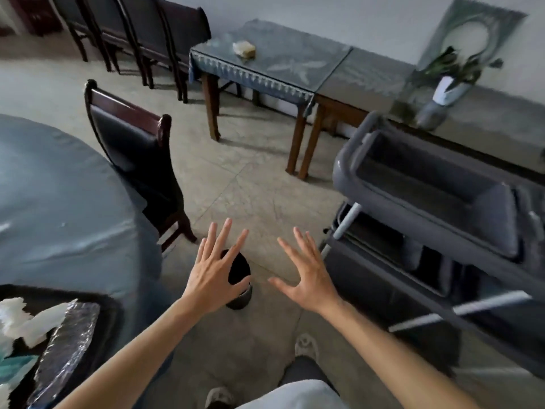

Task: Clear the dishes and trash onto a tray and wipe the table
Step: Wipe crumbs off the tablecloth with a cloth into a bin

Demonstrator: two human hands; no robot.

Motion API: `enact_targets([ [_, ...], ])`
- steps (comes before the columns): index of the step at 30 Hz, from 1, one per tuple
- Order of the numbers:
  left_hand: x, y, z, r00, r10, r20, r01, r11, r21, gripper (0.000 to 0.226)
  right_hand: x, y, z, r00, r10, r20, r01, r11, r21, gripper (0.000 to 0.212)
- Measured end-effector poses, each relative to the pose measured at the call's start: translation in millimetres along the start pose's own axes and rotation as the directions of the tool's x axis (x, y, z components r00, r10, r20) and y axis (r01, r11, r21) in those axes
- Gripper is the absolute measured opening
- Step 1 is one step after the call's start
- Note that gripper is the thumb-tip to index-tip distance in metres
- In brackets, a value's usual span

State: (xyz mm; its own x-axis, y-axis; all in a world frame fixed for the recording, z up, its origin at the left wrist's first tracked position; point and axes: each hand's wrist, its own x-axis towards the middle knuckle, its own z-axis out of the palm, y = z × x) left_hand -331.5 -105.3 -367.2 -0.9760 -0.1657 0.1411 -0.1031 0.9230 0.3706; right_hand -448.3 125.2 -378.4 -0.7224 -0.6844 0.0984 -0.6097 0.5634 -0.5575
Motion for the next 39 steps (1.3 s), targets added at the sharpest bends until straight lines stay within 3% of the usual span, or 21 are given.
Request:
enact_targets([
  [9, 91, 167, 74, 0.961, 0.261, 0.09, -0.257, 0.965, -0.061, 0.106, -83, 134, -102, 0.963, 0.162, -0.217, -0.171, 0.985, -0.025, 0.088],
  [14, 139, 289, 134, 0.909, 0.387, 0.153, -0.377, 0.922, -0.093, 0.106, -138, 218, -168, 0.91, 0.258, -0.325, -0.278, 0.96, -0.016, 0.084],
  [17, 165, 365, 172, 0.841, 0.509, 0.185, -0.493, 0.861, -0.127, 0.104, -175, 270, -207, 0.863, 0.323, -0.388, -0.355, 0.935, -0.011, 0.082],
  [24, 202, 529, 234, 0.646, 0.721, 0.252, -0.694, 0.692, -0.201, 0.103, -276, 369, -281, 0.632, 0.557, -0.54, -0.61, 0.786, 0.097, 0.079],
  [31, 217, 654, 288, 0.383, 0.85, 0.361, -0.866, 0.466, -0.18, 0.104, -358, 436, -319, 0.242, 0.789, -0.565, -0.775, 0.508, 0.377, 0.079],
  [35, 222, 694, 317, 0.331, 0.869, 0.368, -0.903, 0.405, -0.144, 0.112, -375, 459, -328, 0.065, 0.863, -0.501, -0.714, 0.39, 0.581, 0.085],
  [37, 225, 703, 326, 0.329, 0.86, 0.391, -0.901, 0.409, -0.142, 0.115, -376, 463, -329, 0.048, 0.924, -0.378, -0.608, 0.327, 0.723, 0.091],
  [39, 228, 708, 332, 0.325, 0.85, 0.414, -0.893, 0.42, -0.161, 0.116, -372, 464, -328, 0.044, 0.958, -0.282, -0.402, 0.276, 0.873, 0.091],
])
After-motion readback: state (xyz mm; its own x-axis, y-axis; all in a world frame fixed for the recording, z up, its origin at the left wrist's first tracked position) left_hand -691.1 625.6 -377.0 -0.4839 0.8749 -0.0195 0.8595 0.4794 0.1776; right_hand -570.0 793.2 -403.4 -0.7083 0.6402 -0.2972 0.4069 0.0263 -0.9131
